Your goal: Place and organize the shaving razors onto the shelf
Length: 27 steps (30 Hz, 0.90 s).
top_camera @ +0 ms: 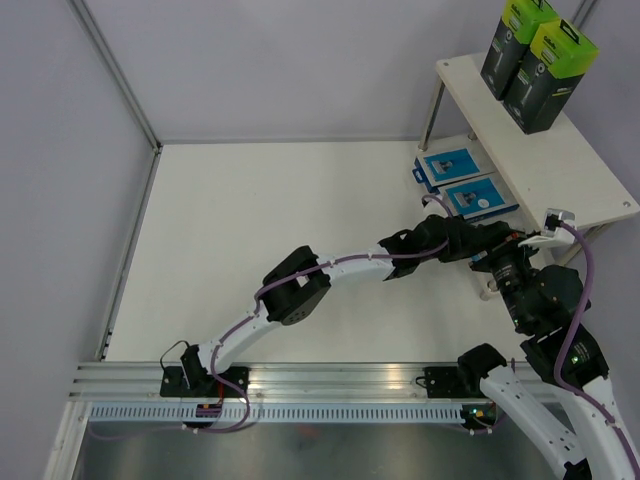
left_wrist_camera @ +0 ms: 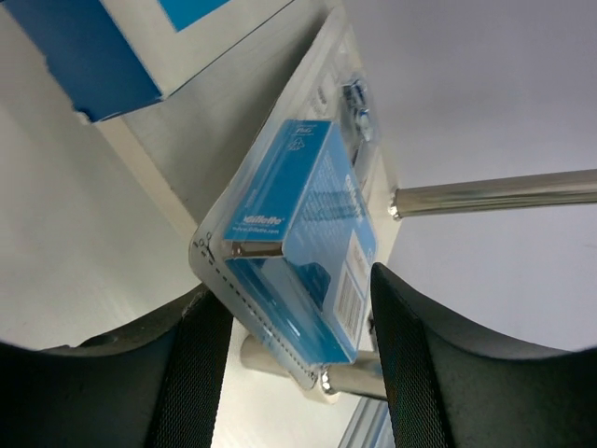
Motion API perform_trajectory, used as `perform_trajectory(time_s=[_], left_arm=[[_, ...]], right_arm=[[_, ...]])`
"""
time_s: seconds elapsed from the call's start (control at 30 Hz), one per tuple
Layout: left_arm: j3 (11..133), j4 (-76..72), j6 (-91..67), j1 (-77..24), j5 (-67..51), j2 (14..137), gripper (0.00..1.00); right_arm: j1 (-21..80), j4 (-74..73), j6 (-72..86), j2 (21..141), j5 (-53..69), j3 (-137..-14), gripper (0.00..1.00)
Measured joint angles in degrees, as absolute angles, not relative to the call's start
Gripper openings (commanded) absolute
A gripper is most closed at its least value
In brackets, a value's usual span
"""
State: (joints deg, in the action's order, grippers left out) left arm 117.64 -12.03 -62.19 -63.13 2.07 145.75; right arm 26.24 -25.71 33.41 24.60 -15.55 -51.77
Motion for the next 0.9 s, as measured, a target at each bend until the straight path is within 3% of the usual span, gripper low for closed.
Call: perform_trajectory(time_s=[0.4, 0.5, 0.67, 0.9], left_arm=[[116.6, -2.6, -58.3, -63.1, 2.3, 143.7, 0.64], [116.0, -1.7, -58.0, -63.1, 2.2, 142.6, 0.59], [115.5, -2.4, -58.1, -62.7, 0.9, 142.4, 0.42], [115.5, -3.5, -58.8, -62.3, -0.5, 142.4, 0.4]], right_arm=[[26.2, -25.7, 34.7, 24.9, -15.5, -51.6, 0.98], [26.2, -25.7, 35.0, 24.9, -15.5, -51.5, 0.98], [26.2, -25.7, 35.6, 25.0, -15.5, -51.2, 0.98], [26.2, -25.8, 35.8, 25.3, -15.6, -50.9, 0.98]])
